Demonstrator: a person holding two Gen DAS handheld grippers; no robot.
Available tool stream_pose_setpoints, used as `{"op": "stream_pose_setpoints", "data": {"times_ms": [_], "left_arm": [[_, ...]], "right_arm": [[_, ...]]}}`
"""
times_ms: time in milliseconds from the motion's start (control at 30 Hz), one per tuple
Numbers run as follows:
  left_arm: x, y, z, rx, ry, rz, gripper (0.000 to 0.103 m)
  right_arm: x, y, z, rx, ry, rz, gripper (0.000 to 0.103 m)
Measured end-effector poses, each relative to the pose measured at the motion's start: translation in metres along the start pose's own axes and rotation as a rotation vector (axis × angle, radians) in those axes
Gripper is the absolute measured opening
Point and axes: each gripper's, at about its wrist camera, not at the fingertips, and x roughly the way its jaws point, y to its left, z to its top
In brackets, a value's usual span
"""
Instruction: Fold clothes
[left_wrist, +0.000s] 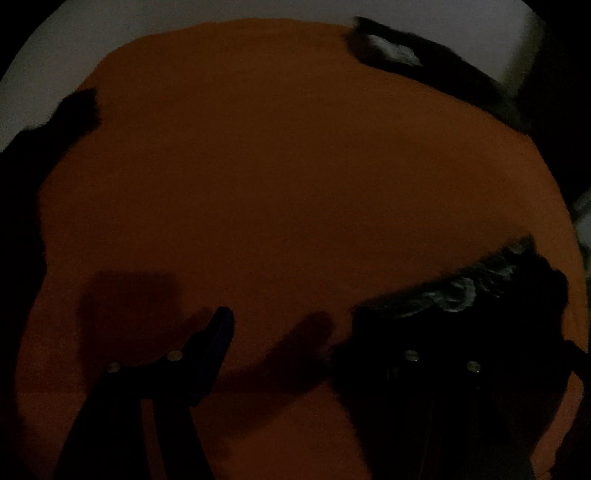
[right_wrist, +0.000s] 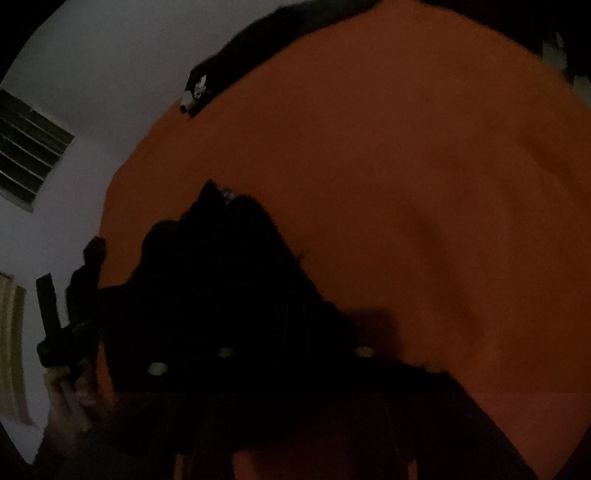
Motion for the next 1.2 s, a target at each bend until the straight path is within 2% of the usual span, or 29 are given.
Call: {"op": "stream_pose_setpoints", "data": {"times_ms": [67, 133, 200, 233, 300, 333, 367, 400, 467, 533, 567, 667, 700, 767, 800, 867, 900, 933, 1000, 1033, 1100, 1133, 1167, 1200], "left_arm": [[-0.013, 0.003, -0.004, -0.021, -0.011, -0.084, 0.066], [-0.016, -0.014, -0.008, 0.035, -0.016, -0.128, 0.067], [-0.013, -0.039, -0.012, 0.127, -0.019, -0.154, 0.067], [-0.009, -0.050, -0.014, 0.164, -0.019, -0.158, 0.067], [0.006, -0.063, -0.017, 0.204, -0.015, -0.141, 0.067], [0.013, -0.064, -0.022, 0.215, -0.017, -0.139, 0.056], [0.021, -0.068, -0.025, 0.226, -0.017, -0.143, 0.038], [0.030, -0.073, -0.023, 0.229, -0.008, -0.149, 0.010], [0.033, -0.065, -0.011, 0.171, 0.011, -0.145, 0.010], [0.038, -0.055, 0.001, 0.094, 0.020, -0.154, 0.009], [0.040, -0.051, 0.007, 0.079, 0.008, -0.114, 0.009], [0.056, -0.051, 0.030, 0.034, -0.027, 0.002, 0.005], [0.060, -0.040, 0.037, 0.007, -0.015, 0.002, 0.005], [0.059, -0.026, 0.045, -0.041, 0.022, -0.078, 0.005], [0.053, -0.023, 0.048, -0.060, 0.033, -0.144, 0.009], [0.044, -0.030, 0.045, -0.043, 0.072, -0.244, 0.027], [0.040, -0.039, 0.040, -0.019, 0.099, -0.282, 0.041], [0.039, -0.048, 0.033, 0.002, 0.125, -0.317, 0.045], [0.043, -0.068, 0.020, 0.023, 0.178, -0.379, 0.046], [0.051, -0.078, 0.016, 0.025, 0.196, -0.384, 0.046], [0.067, -0.097, 0.009, 0.030, 0.232, -0.393, 0.046], [0.069, -0.103, 0.006, 0.023, 0.236, -0.394, 0.035], [0.064, -0.103, 0.006, 0.000, 0.216, -0.389, 0.016], [0.059, -0.103, 0.008, -0.025, 0.200, -0.388, 0.007]], "right_arm": [[-0.024, 0.012, 0.008, -0.085, -0.073, -0.024, 0.046], [-0.037, 0.033, 0.021, -0.202, -0.106, 0.012, 0.052], [-0.021, 0.060, 0.040, -0.309, -0.037, 0.117, 0.059], [-0.005, 0.073, 0.049, -0.358, 0.003, 0.141, 0.060], [0.036, 0.096, 0.064, -0.446, 0.070, 0.110, 0.060], [0.052, 0.102, 0.067, -0.478, 0.106, 0.094, 0.034], [0.063, 0.101, 0.067, -0.478, 0.129, 0.079, 0.021], [0.072, 0.101, 0.070, -0.458, 0.136, 0.063, 0.011], [0.064, 0.093, 0.080, -0.366, 0.065, 0.080, 0.002], [0.045, 0.075, 0.091, -0.266, -0.021, 0.104, 0.002], [0.048, 0.066, 0.093, -0.245, -0.010, 0.097, 0.002], [0.070, 0.040, 0.099, -0.220, 0.045, 0.003, 0.000], [0.072, 0.032, 0.101, -0.210, 0.051, -0.016, 0.000], [0.063, 0.017, 0.105, -0.158, 0.043, -0.018, 0.000], [0.046, 0.014, 0.106, -0.139, 0.007, 0.001, 0.000], [0.011, 0.021, 0.099, -0.173, -0.035, 0.053, 0.004], [-0.006, 0.026, 0.094, -0.196, -0.051, 0.080, 0.017], [-0.022, 0.030, 0.089, -0.218, -0.060, 0.100, 0.038], [-0.050, 0.035, 0.068, -0.250, -0.071, 0.136, 0.051], [-0.057, 0.032, 0.057, -0.248, -0.059, 0.138, 0.051], [-0.064, 0.024, 0.032, -0.220, -0.006, 0.109, 0.051], [-0.064, 0.017, 0.019, -0.200, 0.025, 0.089, 0.051], [-0.064, 0.011, 0.007, -0.191, 0.048, 0.076, 0.051], [-0.058, 0.008, -0.001, -0.197, 0.068, 0.065, 0.051]]}}
